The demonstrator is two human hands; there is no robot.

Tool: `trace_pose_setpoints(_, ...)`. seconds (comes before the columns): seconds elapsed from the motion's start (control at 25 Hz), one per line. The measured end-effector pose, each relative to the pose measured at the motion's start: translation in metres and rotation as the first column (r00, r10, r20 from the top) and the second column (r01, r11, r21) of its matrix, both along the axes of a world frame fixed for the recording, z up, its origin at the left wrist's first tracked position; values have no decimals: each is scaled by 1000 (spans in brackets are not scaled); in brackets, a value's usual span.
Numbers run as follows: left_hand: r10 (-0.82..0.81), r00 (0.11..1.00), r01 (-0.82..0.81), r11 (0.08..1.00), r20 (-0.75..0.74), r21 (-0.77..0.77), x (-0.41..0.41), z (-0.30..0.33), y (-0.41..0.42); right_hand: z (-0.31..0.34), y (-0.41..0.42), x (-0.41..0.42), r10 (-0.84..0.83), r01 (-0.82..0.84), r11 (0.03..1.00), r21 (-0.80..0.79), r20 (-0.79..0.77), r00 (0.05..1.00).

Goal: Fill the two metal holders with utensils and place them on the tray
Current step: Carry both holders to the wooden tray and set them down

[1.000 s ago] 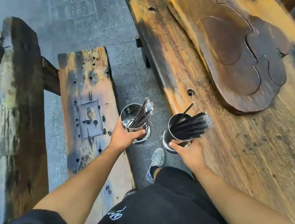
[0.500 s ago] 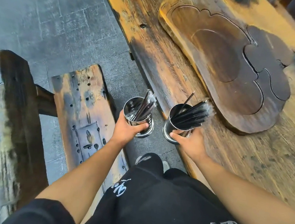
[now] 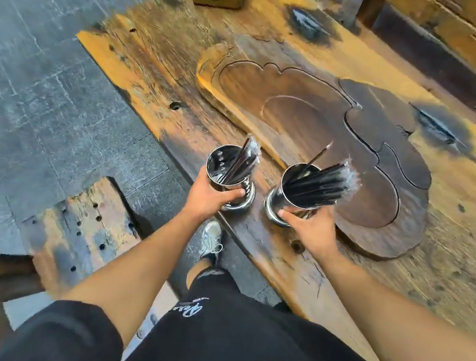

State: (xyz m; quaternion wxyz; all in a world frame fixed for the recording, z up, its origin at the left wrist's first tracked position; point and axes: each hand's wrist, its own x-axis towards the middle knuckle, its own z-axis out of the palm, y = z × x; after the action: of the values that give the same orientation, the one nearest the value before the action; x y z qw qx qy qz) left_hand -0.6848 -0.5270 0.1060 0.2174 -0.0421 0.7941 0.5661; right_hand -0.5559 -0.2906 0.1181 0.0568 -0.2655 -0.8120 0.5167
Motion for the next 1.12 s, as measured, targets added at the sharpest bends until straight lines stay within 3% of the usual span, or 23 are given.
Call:
trace_pose_setpoints(0.32,-276,961,275,958,9,81,-162,11,17,10,-17,-112,-262,263,965,11,123,957)
trace_pose_setpoints(0.64,-555,832,554,831,10,57,-255,19,80,22,-4,-170,-607,612,791,-10,115,786)
trace_pose_setpoints(0.88,-637,770,636,771,29,49,-280,22,141,16,24,-185,-687,698,715,-22,161,709)
trace_pose_setpoints(1.12,-718,694,719,695,47,-11,-288,9,181,8,51,-196,-687,702,712,-4,202,698)
